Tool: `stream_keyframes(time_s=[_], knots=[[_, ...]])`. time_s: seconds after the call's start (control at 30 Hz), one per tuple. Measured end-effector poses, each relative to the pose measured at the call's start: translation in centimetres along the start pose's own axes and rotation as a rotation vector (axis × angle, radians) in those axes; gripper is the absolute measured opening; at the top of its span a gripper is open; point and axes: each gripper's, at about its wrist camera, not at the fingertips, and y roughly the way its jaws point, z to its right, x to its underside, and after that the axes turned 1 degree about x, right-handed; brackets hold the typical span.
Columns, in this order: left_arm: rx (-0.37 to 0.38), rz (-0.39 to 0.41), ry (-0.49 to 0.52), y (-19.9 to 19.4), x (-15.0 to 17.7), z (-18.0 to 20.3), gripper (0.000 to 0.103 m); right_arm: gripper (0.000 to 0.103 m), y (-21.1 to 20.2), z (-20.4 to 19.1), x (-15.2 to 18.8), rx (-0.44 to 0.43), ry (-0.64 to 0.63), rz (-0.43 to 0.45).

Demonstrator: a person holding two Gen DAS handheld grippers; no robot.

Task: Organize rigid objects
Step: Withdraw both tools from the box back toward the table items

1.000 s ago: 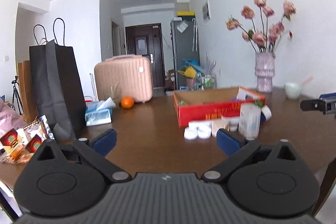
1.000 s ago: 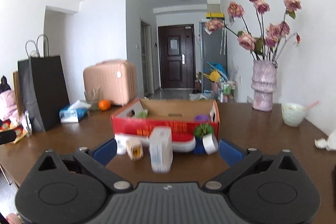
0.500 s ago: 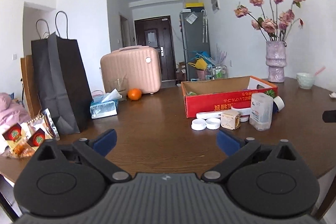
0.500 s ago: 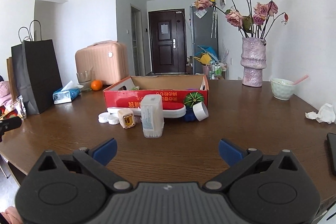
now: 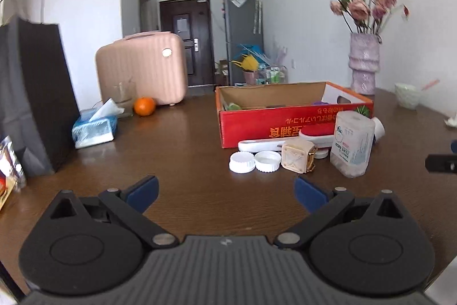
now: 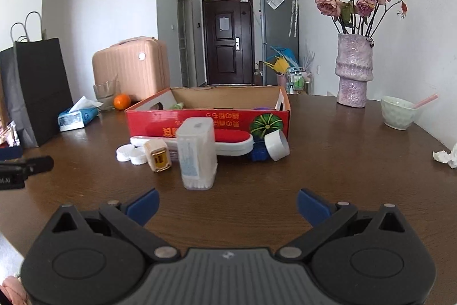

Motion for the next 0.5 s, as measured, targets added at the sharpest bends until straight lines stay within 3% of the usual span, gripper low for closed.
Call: stream_keyframes(time_s=[0.13,0.33,0.5], knots=[[0.027,0.011,0.013,1.5,-0.8,0.6,0.103,0.103,2.0,0.3,-0.1,-0.007,0.056,-0.019],[0.099,-0.021,-0.014,4.8,-2.0,1.2,0.103,0.103,4.9,0.0,-1.7,0.008,0.01,-0.042],[0.061,-0.11,-0.01,8.9,-3.0,1.1,0.103,0.103,6.6,1.0,-2.5,-0.031,0.071,0.018]])
